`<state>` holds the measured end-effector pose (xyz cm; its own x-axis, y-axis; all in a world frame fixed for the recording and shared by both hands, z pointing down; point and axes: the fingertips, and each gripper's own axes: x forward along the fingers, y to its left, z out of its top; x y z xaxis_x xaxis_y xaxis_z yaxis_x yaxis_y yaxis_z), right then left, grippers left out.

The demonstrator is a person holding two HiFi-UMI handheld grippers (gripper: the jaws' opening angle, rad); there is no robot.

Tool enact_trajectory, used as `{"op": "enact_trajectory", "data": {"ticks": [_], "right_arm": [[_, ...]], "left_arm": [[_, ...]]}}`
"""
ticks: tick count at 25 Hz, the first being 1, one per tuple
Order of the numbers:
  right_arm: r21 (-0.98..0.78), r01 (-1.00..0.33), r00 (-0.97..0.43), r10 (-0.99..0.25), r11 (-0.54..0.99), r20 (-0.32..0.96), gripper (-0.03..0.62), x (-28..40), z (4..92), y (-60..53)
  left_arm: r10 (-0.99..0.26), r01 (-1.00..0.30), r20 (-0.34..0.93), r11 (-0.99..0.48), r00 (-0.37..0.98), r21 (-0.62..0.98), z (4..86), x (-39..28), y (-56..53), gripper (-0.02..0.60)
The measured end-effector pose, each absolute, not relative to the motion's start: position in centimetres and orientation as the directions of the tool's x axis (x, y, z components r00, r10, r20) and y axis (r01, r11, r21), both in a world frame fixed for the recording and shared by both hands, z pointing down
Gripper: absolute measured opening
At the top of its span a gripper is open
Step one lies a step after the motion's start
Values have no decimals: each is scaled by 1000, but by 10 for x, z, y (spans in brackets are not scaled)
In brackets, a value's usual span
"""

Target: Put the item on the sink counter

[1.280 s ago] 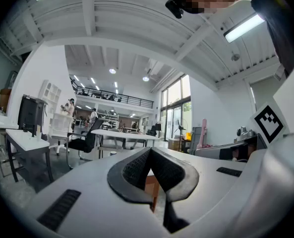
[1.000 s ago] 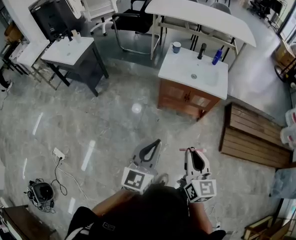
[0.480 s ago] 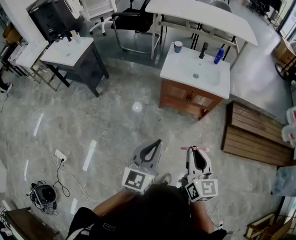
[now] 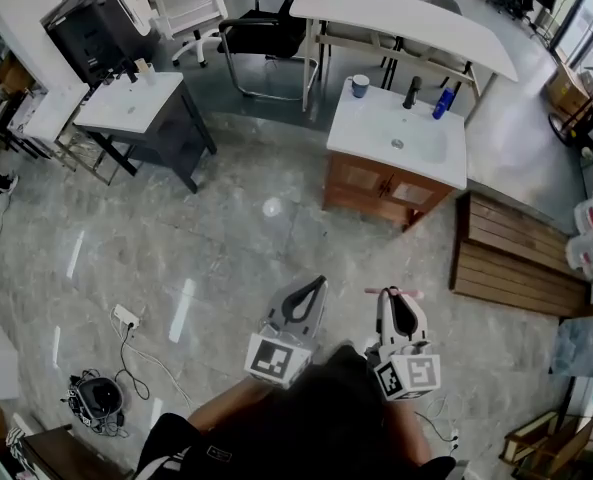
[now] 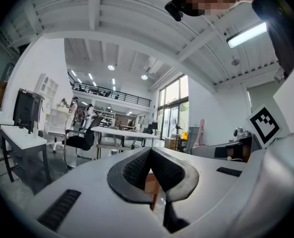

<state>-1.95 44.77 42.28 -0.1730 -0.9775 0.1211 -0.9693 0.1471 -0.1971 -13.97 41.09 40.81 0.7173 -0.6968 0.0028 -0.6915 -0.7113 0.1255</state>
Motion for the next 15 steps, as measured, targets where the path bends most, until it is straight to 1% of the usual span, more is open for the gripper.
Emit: {"op": "enact_trajectory", "data": {"ticks": [5,15], "right_arm": [[-190,-973,-153,-982,130,111,48,-33,425,437],[-183,-975,-148,-983,126,111,47,-36,430,410]], "left_arm": [[-679,-675,10,-728,734,121,417,-153,403,15],[-680,-675,6,-728,733,121,421,-160,379,15]]}}
